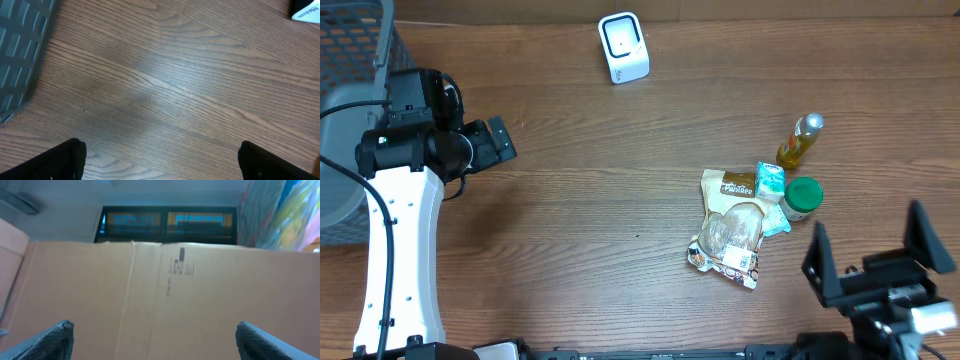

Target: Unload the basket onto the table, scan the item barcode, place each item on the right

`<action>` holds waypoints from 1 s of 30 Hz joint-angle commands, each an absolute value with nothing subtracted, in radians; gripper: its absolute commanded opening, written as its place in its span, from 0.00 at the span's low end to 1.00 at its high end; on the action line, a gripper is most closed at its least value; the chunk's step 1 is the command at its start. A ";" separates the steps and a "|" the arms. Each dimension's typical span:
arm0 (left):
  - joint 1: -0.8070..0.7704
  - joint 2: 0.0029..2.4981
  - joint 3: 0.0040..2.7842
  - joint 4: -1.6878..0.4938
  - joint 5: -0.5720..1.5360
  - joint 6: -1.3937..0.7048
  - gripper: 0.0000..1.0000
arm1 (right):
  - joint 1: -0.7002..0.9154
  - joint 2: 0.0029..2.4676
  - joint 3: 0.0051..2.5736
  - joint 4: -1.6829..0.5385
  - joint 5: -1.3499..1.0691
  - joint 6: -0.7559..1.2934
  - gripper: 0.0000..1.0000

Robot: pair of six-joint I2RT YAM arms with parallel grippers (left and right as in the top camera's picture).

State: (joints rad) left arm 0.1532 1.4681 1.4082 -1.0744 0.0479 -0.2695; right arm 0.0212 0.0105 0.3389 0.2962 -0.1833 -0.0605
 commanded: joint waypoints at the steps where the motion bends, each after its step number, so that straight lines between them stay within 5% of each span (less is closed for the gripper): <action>1: 0.157 1.460 1.422 -1.073 0.049 -0.276 1.00 | 0.017 0.004 0.242 0.352 -0.193 -0.080 1.00; 10: 0.157 1.460 1.422 -1.073 0.049 -0.276 0.99 | 0.017 0.004 0.007 0.471 -0.197 -0.080 1.00; 23: 0.157 1.460 1.422 -1.073 0.049 -0.276 1.00 | 0.019 0.003 0.008 -0.076 -0.202 -0.074 1.00; 30: 0.157 1.460 1.422 -1.073 0.049 -0.276 1.00 | 0.019 0.003 0.008 -0.053 -0.180 -0.068 1.00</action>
State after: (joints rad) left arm 0.1532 1.4681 1.4082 -1.0748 0.0479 -0.2695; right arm 0.0200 0.0120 0.0185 -0.0673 -0.1974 -0.0784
